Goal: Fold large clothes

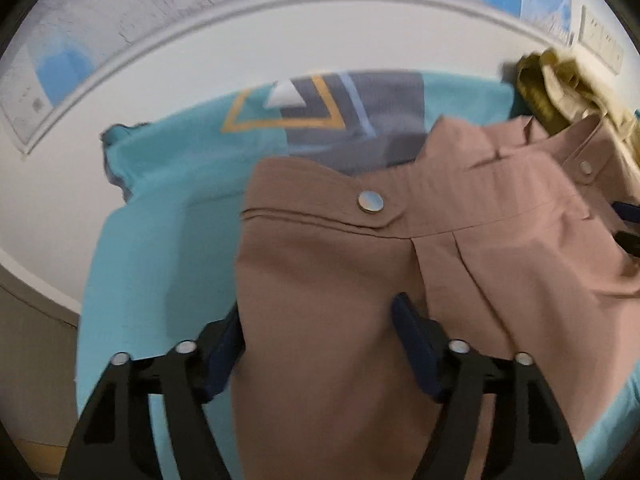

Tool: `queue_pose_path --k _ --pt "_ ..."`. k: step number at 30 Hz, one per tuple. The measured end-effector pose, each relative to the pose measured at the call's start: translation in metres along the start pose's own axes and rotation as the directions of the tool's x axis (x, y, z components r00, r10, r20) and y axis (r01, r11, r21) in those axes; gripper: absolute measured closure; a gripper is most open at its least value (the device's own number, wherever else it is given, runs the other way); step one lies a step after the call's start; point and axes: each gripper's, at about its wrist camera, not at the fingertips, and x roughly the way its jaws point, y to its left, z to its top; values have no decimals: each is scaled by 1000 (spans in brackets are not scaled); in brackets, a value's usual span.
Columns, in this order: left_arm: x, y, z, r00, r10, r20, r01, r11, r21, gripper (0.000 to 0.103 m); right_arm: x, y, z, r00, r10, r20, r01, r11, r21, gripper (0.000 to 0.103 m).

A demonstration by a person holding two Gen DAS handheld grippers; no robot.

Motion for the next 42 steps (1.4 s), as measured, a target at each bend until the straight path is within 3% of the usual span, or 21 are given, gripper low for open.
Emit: queue_pose_path --k 1,2,4,6,10,11,13,15,17,21,26,27,28,32,35,38,42 --pt "5 -1 0 1000 -8 -8 8 1000 -3 55 6 -2 -3 1000 6 -6 -6 1000 7 77" --pt "9 -1 0 999 -31 -22 31 999 -7 63 11 -5 -2 999 33 -6 -33 999 23 102" --pt "10 -2 1 999 -32 -21 32 999 -2 79 6 -10 -2 999 32 29 -33 999 38 101" --pt "4 0 7 1000 -26 14 27 999 -20 86 -15 -14 7 993 31 110 -36 998 44 101" --pt "-22 12 23 991 -53 123 63 995 -81 96 -58 -21 29 954 26 298 -47 997 65 102" --pt "-27 14 27 987 -53 151 67 994 -90 96 -58 -22 34 950 18 312 -41 997 69 102" --pt "-23 16 33 987 -43 156 60 992 -107 96 -29 -28 41 976 5 217 -26 995 95 102" --pt "-9 17 36 993 -24 118 37 993 -110 94 6 -32 39 993 7 122 -21 993 117 102" --pt "8 18 35 997 -13 73 21 993 -118 89 24 -37 32 997 9 81 -20 991 136 101" --pt "14 29 30 998 -5 70 15 988 -153 68 21 -38 30 995 18 99 -33 988 151 101" --pt "-8 29 25 992 25 124 -7 989 -146 66 22 -42 30 995 20 102 -36 986 163 97" --pt "-14 25 23 990 31 140 -12 991 -133 59 23 -41 29 994 23 102 -40 985 168 97" --pt "-18 23 21 988 31 149 -12 991 -130 50 23 -42 33 995 26 101 -43 985 170 93" --pt "-37 9 13 983 57 175 -40 994 -101 46 6 -37 27 992 12 129 -32 988 152 67" --pt "-48 1 9 978 49 200 -33 996 -83 41 -12 -31 23 986 25 162 -48 988 144 56" --pt "-55 -7 6 976 33 217 -20 998 -62 38 -33 -18 16 979 58 195 -78 992 97 50" --pt "-57 -16 3 975 34 220 -26 999 -38 37 -36 3 8 979 101 177 -107 994 24 46"
